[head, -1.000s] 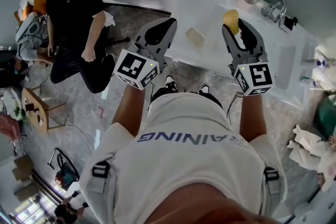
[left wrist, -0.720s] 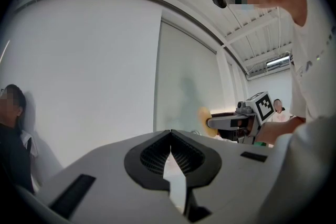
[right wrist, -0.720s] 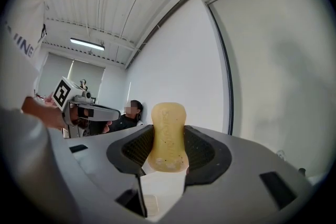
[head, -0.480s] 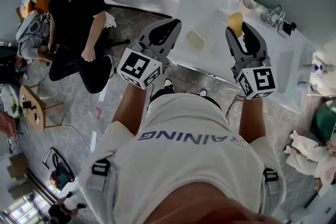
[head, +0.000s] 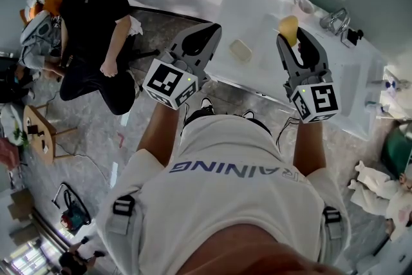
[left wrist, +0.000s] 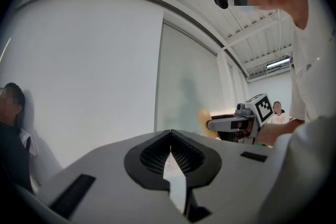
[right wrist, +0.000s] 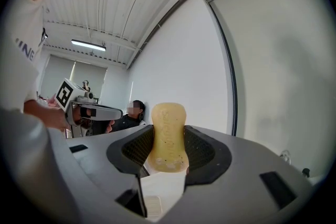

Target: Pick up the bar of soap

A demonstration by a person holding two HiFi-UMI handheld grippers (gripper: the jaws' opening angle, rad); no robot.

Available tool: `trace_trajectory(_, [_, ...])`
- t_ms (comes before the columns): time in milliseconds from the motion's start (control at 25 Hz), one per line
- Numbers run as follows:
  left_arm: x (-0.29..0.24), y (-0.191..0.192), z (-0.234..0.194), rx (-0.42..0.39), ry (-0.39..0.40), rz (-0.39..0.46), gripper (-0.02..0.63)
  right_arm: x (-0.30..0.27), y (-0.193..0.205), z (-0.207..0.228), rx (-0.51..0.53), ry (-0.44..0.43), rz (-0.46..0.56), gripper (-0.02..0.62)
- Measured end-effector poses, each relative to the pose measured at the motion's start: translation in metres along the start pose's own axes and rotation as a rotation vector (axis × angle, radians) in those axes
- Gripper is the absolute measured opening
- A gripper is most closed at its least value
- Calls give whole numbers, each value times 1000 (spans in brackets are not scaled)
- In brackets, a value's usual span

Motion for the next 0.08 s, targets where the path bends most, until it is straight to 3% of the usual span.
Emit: trace_trajectory(80, [0, 0, -2, 1, 0, 0, 9, -1, 0, -1, 2, 2, -2, 190])
Point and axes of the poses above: the fingertips, and each gripper's own axes: x backward along the fingers, z to its right, y out of its underside, the point moved 2 cm from there along x, backward along the fingers
